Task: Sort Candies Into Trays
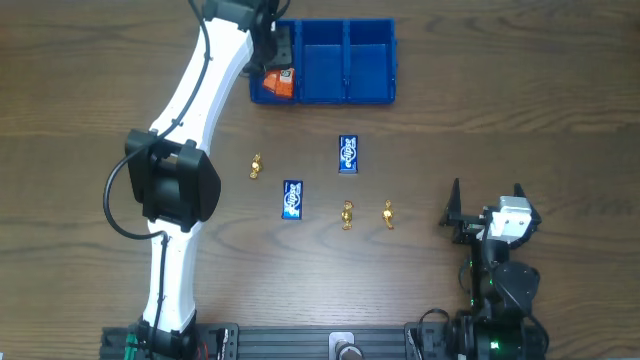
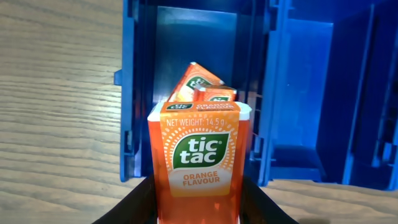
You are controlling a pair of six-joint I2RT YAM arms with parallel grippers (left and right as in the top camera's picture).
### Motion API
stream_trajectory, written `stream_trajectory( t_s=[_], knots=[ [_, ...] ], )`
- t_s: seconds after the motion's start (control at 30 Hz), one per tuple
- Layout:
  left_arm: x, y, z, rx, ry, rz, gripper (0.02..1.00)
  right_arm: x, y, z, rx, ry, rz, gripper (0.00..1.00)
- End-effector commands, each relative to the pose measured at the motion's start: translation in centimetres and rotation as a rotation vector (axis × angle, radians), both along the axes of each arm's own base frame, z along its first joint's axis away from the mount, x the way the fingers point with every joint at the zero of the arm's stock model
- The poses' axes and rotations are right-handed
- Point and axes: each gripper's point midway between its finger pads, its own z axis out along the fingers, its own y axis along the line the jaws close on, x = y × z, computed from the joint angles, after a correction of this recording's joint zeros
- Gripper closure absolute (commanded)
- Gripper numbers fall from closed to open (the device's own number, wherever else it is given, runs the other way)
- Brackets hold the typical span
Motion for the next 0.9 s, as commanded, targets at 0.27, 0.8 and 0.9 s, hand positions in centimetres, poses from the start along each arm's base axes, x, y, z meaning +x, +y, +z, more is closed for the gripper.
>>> stream_trajectory(
  t_s=[0.27,0.8,0.9],
  knots=[
    [-0.1,0.1,-0.6,-0.004,0.018,-0.024,0.202,-0.1,-0.2,0.0,-0.015,0.003,-0.007,0.003],
    [-6.0,1.0,21.1,-0.056,-0.579,-0.053,0.020,-0.1,-0.2,0.0,-0.015,0.003,-0.007,0.003],
    [-8.9,3.4,23.2,-0.053,-0.714,-0.059,0.020,-0.1,-0.2,0.0,-0.015,0.003,-0.007,0.003]
  ],
)
